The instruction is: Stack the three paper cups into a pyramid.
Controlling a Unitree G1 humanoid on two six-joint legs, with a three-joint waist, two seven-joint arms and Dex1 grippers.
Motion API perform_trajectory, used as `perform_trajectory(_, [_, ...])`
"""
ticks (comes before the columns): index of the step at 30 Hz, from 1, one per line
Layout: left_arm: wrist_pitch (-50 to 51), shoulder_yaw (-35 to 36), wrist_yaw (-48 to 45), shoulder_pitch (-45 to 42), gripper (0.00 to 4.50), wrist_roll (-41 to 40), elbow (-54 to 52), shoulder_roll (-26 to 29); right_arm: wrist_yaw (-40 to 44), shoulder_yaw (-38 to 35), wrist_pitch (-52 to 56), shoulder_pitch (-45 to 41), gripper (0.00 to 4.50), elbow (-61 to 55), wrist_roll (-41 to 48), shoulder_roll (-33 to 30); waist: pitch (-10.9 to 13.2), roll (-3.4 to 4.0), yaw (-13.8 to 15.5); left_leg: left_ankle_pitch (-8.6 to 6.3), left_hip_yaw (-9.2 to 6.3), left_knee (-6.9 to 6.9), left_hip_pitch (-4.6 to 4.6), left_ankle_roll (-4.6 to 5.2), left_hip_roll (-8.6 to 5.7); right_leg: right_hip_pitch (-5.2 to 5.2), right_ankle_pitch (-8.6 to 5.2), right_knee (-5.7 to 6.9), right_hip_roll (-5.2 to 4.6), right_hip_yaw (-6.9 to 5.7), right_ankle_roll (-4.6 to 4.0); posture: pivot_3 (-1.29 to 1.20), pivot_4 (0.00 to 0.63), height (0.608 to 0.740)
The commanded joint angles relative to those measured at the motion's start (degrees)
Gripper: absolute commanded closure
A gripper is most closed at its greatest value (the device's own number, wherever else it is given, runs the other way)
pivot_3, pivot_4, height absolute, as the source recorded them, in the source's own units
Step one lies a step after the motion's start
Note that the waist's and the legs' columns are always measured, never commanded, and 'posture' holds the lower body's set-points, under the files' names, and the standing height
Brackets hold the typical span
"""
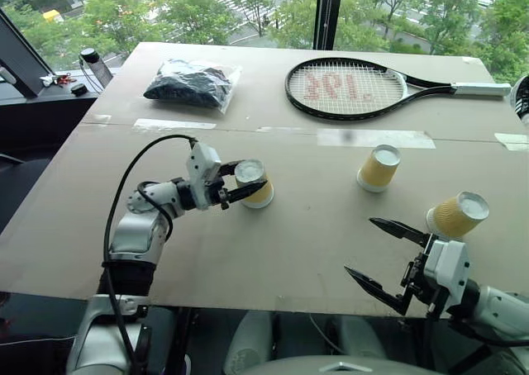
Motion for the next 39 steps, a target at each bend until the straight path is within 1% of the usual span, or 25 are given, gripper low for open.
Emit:
perform_trajectory(1, [-0.40, -3.18, 0.05, -3.96, 2.17, 2.50, 1.54, -2.31, -1.38, -0.86, -1.23, 1.63, 0.00, -2.42, -1.01, 0.37, 0.00, 0.00, -0.08, 0.00, 0.01, 0.00, 0.01, 0.00, -0.01, 0.00, 0.00, 0.01, 0.01, 0.02, 0.00, 0.00, 0.150, 0.740])
perform_trajectory(4, [-1.46, -5.36, -1.08, -7.22, 2.17, 3.87, 4.87, -4.90, -3.52, -0.01, -0.74, 2.84, 0.00, -3.81, -2.48, 1.28, 0.00, 0.00, -0.47, 0.00, 0.04, -0.01, 0.01, 0.00, -0.01, -0.03, 0.00, 0.01, 0.05, 0.07, 0.00, 0.00, 0.150, 0.740])
perform_trajectory(7, [-1.56, -7.02, -1.80, -9.48, 2.17, 4.94, 7.11, -6.82, -5.51, 1.16, 0.11, 4.50, 0.00, -6.12, -3.90, 2.14, 0.00, 0.00, -0.26, 0.00, 0.02, -0.02, 0.01, 0.00, -0.01, -0.05, -0.01, 0.04, 0.07, 0.05, 0.00, 0.00, 0.150, 0.740])
perform_trajectory(11, [-0.73, -7.75, -2.28, -9.67, 2.17, 5.35, 6.61, -7.31, -6.77, 1.88, -0.23, 5.74, 0.00, -6.20, -5.81, 2.56, 0.00, -0.01, -0.32, 0.00, 0.05, -0.02, 0.01, 0.00, 0.00, -0.05, -0.01, 0.02, 0.06, 0.09, 0.01, 0.00, 0.150, 0.740])
perform_trajectory(14, [0.88, -8.25, -4.23, -8.99, 2.17, 4.88, 5.41, -6.26, -8.08, 1.94, 0.42, 5.75, 0.00, -6.80, -5.95, 3.08, 0.00, 0.00, -0.28, 0.00, 0.04, -0.02, 0.01, 0.00, 0.00, -0.05, -0.01, 0.03, 0.06, 0.08, 0.01, 0.00, 0.150, 0.740])
perform_trajectory(15, [1.34, -8.26, -4.81, -8.73, 1.16, 4.76, 5.04, -5.87, -8.34, 1.87, 0.65, 5.69, 0.00, -6.93, -5.91, 3.15, 0.00, 0.00, -0.29, 0.00, 0.04, -0.02, 0.01, -0.01, 0.00, -0.05, -0.01, 0.03, 0.06, 0.08, 0.00, 0.00, 0.150, 0.740])
perform_trajectory(16, [1.83, -8.10, -5.02, -8.54, 0.93, 4.62, 4.73, -5.64, -8.49, 1.72, 0.83, 5.62, 0.00, -6.97, -5.87, 3.15, 0.00, 0.00, -0.29, 0.01, 0.04, -0.02, 0.01, -0.01, 0.00, -0.05, -0.01, 0.03, 0.06, 0.08, 0.00, 0.00, 0.150, 0.740])
perform_trajectory(18, [2.03, -7.50, -4.55, -8.21, 0.10, 4.61, 4.12, -5.42, -8.68, 1.07, 1.14, 5.30, 0.00, -6.77, -5.60, 3.13, 0.00, -0.01, -0.23, 0.01, 0.04, -0.02, 0.01, -0.01, 0.00, -0.05, -0.01, 0.02, 0.06, 0.08, 0.00, 0.00, 0.150, 0.740])
perform_trajectory(19, [2.14, -7.16, -4.31, -7.90, 0.03, 4.49, 3.52, -5.20, -8.92, 0.61, 1.35, 4.91, 0.00, -6.59, -5.35, 3.20, 0.00, 0.00, -0.21, 0.01, 0.04, -0.02, 0.01, -0.01, 0.00, -0.05, -0.01, 0.02, 0.05, 0.08, 0.00, 0.00, 0.150, 0.740])
perform_trajectory(22, [4.02, -5.33, -3.22, -6.70, 0.03, 2.80, 0.41, -4.49, -10.34, -0.84, 2.12, 3.00, 0.00, -6.28, -5.22, 3.65, 0.00, 0.00, -0.22, 0.00, 0.04, -0.01, 0.01, -0.01, 0.00, -0.04, -0.01, 0.02, 0.05, 0.08, 0.00, 0.00, 0.150, 0.740])
perform_trajectory(24, [6.31, -3.34, -2.49, -5.37, 0.03, 0.73, -3.11, -3.41, -12.70, -2.06, 5.94, 1.41, 0.00, -6.38, -5.42, 3.83, 0.01, -0.01, -0.30, 0.01, 0.03, -0.01, 0.01, -0.01, 0.01, -0.05, -0.01, 0.03, 0.04, 0.08, 0.00, 0.00, 0.150, 0.740])
perform_trajectory(28, [12.20, 1.98, -1.67, -1.11, 0.03, -4.36, -11.38, 0.81, -16.97, -6.92, 13.00, -2.01, 0.00, -7.49, -5.42, 3.50, 0.00, 0.01, -0.40, 0.02, 0.01, -0.02, 0.01, -0.04, 0.04, -0.06, -0.01, 0.05, 0.04, 0.07, -0.01, 0.00, 0.150, 0.740])
perform_trajectory(30, [13.66, 4.61, -1.35, 1.92, 0.03, -6.43, -15.56, 2.86, -18.62, -10.18, 16.31, -4.80, 0.00, -7.28, -3.75, 3.44, 0.01, 0.01, -0.49, 0.06, 0.01, -0.03, 0.01, -0.09, 0.05, -0.06, -0.01, 0.04, 0.02, 0.07, -0.01, 0.00, 0.150, 0.740])
perform_trajectory(32, [13.24, 6.75, 0.38, 4.79, 0.03, -6.87, -18.43, 3.74, -17.64, -13.70, 19.25, -7.52, 0.00, -6.18, 0.92, 2.51, 0.01, 0.03, -0.54, 0.10, 0.06, -0.03, 0.01, -0.18, 0.05, -0.06, -0.01, 0.03, -0.04, 0.12, -0.01, 0.00, 0.150, 0.740])
perform_trajectory(34, [11.88, 9.21, 0.58, 7.93, 0.03, -9.11, -20.34, 2.98, -17.64, -17.48, 22.57, -10.48, 0.00, -4.09, 2.28, 0.60, 0.01, 0.02, -0.21, 0.06, 0.06, -0.02, 0.02, -0.10, 0.04, -0.02, -0.01, 0.01, -0.06, 0.12, -0.01, 0.00, 0.150, 0.740])
perform_trajectory(35, [12.72, 9.52, -0.06, 9.22, 0.03, -10.01, -21.30, 3.70, -17.14, -18.46, 23.60, -11.51, 0.00, -3.30, 2.75, -0.54, 0.01, 0.01, -0.07, 0.04, 0.05, -0.02, 0.02, -0.07, 0.04, -0.02, -0.01, 0.01, -0.08, 0.13, -0.01, 0.00, 0.150, 0.740])
perform_trajectory(39, [17.78, 10.02, -2.64, 12.06, 0.03, -16.01, -25.87, 6.21, -17.03, -18.89, 24.38, -15.59, 0.00, 0.31, 1.51, -3.03, 0.01, 0.01, -0.03, 0.02, -0.01, -0.03, 0.01, -0.03, 0.04, -0.01, -0.01, 0.00, -0.06, 0.16, -0.02, 0.00, 0.150, 0.740])
